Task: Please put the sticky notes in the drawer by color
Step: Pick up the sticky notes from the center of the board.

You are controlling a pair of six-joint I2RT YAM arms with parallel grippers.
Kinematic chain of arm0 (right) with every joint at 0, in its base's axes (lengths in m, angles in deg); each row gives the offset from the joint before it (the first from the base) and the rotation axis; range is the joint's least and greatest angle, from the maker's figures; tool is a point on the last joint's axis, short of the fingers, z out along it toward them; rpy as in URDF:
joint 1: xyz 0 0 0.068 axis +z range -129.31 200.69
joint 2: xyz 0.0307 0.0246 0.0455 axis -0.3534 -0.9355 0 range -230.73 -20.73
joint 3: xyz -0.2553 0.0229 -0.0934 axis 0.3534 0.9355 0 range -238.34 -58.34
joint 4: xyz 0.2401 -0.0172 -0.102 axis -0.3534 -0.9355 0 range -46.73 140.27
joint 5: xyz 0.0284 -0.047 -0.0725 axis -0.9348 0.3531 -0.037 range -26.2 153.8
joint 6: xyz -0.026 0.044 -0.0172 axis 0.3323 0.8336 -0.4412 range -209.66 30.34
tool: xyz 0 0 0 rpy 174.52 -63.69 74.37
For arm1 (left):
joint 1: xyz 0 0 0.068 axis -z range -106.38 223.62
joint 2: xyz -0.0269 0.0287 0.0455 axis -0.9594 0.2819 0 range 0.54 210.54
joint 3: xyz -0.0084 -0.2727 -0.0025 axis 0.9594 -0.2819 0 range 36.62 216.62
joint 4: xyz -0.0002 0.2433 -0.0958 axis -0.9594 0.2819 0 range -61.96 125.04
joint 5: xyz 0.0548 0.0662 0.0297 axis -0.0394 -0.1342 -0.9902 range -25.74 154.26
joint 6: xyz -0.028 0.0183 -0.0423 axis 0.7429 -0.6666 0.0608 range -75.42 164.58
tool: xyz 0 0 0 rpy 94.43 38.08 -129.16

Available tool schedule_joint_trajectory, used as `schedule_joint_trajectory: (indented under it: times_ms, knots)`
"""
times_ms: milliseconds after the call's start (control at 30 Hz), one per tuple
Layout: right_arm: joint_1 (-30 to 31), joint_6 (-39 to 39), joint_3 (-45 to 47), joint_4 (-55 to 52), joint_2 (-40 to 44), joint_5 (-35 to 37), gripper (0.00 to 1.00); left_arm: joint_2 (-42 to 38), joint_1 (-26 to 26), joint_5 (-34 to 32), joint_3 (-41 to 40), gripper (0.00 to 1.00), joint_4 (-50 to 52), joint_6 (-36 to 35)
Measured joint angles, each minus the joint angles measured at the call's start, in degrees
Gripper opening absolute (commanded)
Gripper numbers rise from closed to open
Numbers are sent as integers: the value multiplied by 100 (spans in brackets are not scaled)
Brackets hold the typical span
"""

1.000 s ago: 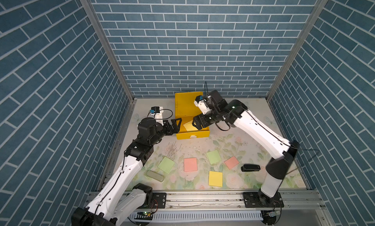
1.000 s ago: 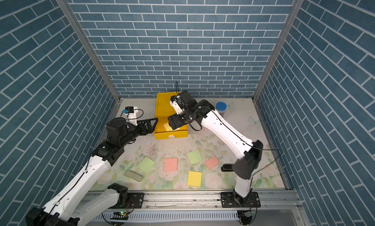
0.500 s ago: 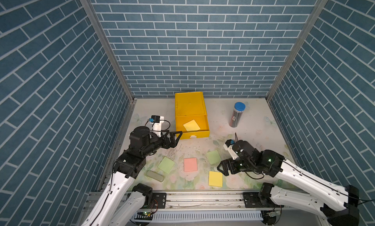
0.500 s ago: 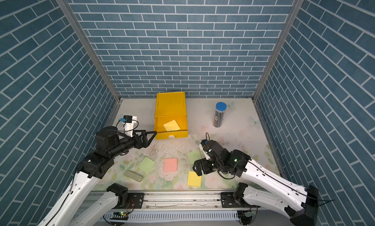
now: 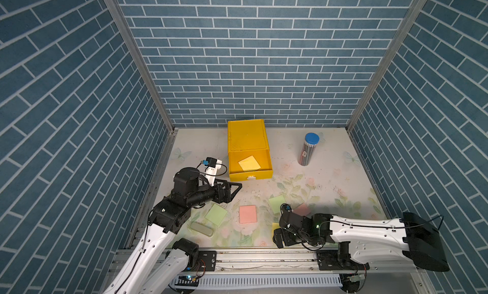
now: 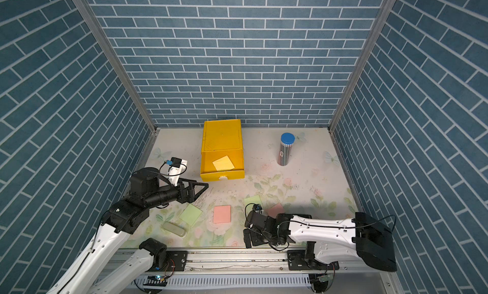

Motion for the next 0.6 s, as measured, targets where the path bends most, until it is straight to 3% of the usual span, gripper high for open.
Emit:
schedule_joint_trajectory:
  times_ms: [200,400,600]
  knots:
    - [4,63,-103,214,-304,116,100,157,229,-328,-2,86,15,15]
    - [7,61,-525,321,-881,166,100,280,778,-396,-210,86,-24,-63]
    - [28,-28,-1209,-243,-1655,365,100,352,881,-400,-271,88,103,-203]
